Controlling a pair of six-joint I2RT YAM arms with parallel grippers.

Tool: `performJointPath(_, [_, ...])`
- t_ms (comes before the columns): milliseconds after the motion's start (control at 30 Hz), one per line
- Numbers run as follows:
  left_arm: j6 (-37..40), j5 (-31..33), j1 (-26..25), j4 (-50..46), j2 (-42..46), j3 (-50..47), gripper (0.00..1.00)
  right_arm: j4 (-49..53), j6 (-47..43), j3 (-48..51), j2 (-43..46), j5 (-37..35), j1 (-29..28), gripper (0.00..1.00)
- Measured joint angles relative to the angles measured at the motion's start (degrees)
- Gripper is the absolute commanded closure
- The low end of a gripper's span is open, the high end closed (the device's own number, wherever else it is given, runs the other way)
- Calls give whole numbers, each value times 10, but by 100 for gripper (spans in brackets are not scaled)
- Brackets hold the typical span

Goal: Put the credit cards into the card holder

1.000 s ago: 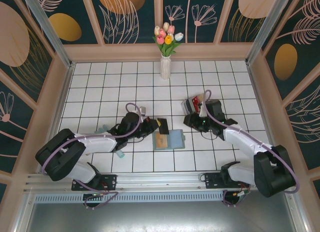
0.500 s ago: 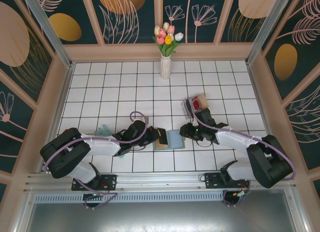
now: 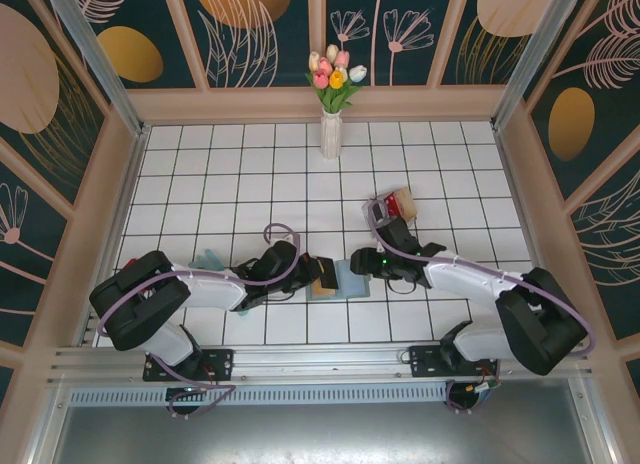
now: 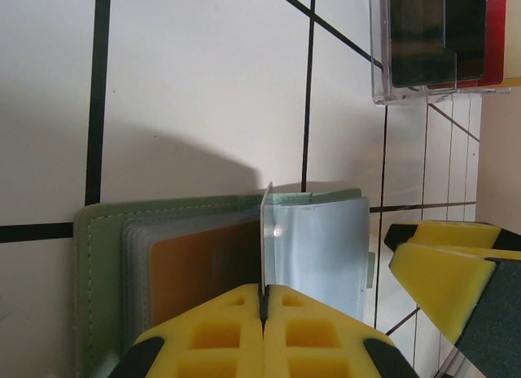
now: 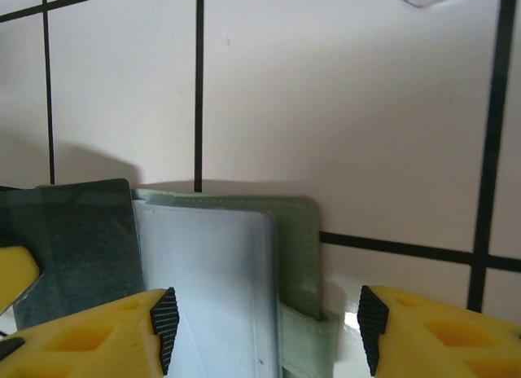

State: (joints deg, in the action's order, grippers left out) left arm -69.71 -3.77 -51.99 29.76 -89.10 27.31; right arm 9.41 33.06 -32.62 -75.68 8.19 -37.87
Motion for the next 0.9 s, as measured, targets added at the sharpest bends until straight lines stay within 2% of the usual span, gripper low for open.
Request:
performJointPath(167, [0,3,-1,0,2,0,100,18,-8,-29,-61,-49,-39,40])
performJointPath(400, [0,13,-1,-3,2,-4,100,50,-11,-57,-86,-107,-54,74])
performJointPath(467, [0,13,-1,-4,2,-4,100,50,-12,-57,-85,-115,-54,75])
performJointPath(533, [0,13,-1,-4,2,-4,100,50,-13,-57,-85,-119,-54,84])
performJointPath(633, [0,13,-1,-4,2,-4,100,50,-15,-57,-85,-123,-53,81])
performJointPath(800, [0,13,-1,-5,2,-4,100,51,-16,-57,-84,-123,-50,69])
performJointPath(900, [0,13,-1,-4,2,-4,100,57,-17,-56,-71,-117,-43,67])
